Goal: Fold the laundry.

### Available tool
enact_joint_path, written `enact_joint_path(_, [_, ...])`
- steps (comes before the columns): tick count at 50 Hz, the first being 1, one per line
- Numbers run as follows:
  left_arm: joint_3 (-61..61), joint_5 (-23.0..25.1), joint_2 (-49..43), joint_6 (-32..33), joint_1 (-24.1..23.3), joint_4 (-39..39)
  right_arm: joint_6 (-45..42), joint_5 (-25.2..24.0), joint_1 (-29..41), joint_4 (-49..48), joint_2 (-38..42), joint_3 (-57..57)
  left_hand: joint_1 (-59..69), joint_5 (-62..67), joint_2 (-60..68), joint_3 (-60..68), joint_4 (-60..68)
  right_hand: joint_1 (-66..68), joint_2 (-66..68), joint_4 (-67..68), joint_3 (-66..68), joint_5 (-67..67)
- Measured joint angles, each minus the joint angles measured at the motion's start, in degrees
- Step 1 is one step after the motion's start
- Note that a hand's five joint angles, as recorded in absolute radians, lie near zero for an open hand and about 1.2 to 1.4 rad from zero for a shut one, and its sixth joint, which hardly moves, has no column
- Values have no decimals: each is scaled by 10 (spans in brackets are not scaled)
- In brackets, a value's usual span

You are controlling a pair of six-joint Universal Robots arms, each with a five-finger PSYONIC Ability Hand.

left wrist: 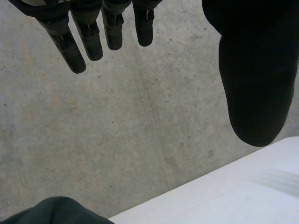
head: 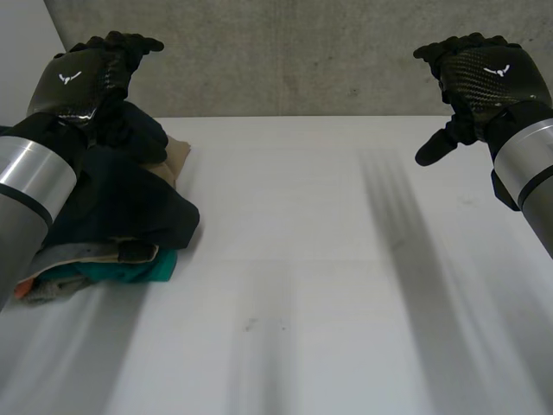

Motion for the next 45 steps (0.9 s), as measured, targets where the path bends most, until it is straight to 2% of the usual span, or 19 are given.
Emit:
enact_joint_path(4, [11, -2, -16, 51, 4, 3, -2, 0, 2, 0, 1, 1, 0, 0, 0, 0, 0, 0, 0, 0, 0, 0])
enact_joint_path(8, [30, -8, -57, 132, 12, 3, -2, -1, 2, 0, 2, 1, 0, 0, 0, 0, 0, 0, 0, 0, 0, 0])
enact_joint_path(13, [56, -33, -138, 262, 44, 4, -4, -3, 2, 0, 2, 1, 0, 0, 0, 0, 0, 0, 0, 0, 0, 0])
enact_joint_path(16, [70, -45, -185, 311, 66, 11, -4, -5, 2, 0, 2, 0, 3, 1, 2, 2, 2, 0, 0, 0, 0, 0])
enact_joint_path(20, [88, -52, -230, 335, 84, 23, -5, -6, 1, 0, 2, 0, 123, 100, 104, 102, 107, 0, 0, 0, 0, 0])
enact_joint_path(23, [101, -53, -250, 338, 87, 31, -5, -7, 0, 0, 2, 0, 401, 339, 360, 356, 363, 0, 0, 0, 0, 0])
enact_joint_path(25, [109, -54, -257, 336, 85, 34, -5, -7, -1, 0, 3, -1, 536, 498, 524, 515, 527, 0, 0, 0, 0, 0])
enact_joint_path(29, [123, -55, -256, 328, 64, 37, -6, -7, -4, 0, 3, -3, 537, 520, 562, 543, 563, 0, 0, 0, 0, 0])
enact_joint_path(33, [142, -56, -238, 301, 11, 37, -6, -7, -7, 0, 2, -7, 537, 520, 563, 545, 563, 0, 0, 0, 0, 0])
enact_joint_path(40, [180, -54, -199, 201, -102, 37, -6, -7, -28, 0, -2, -14, 537, 520, 564, 547, 566, 0, 0, 0, 0, 0])
enact_joint_path(45, [215, -48, -241, 118, -187, 44, -5, -5, -50, 0, -5, -18, 537, 520, 564, 552, 566, 0, 0, 0, 0, 0])
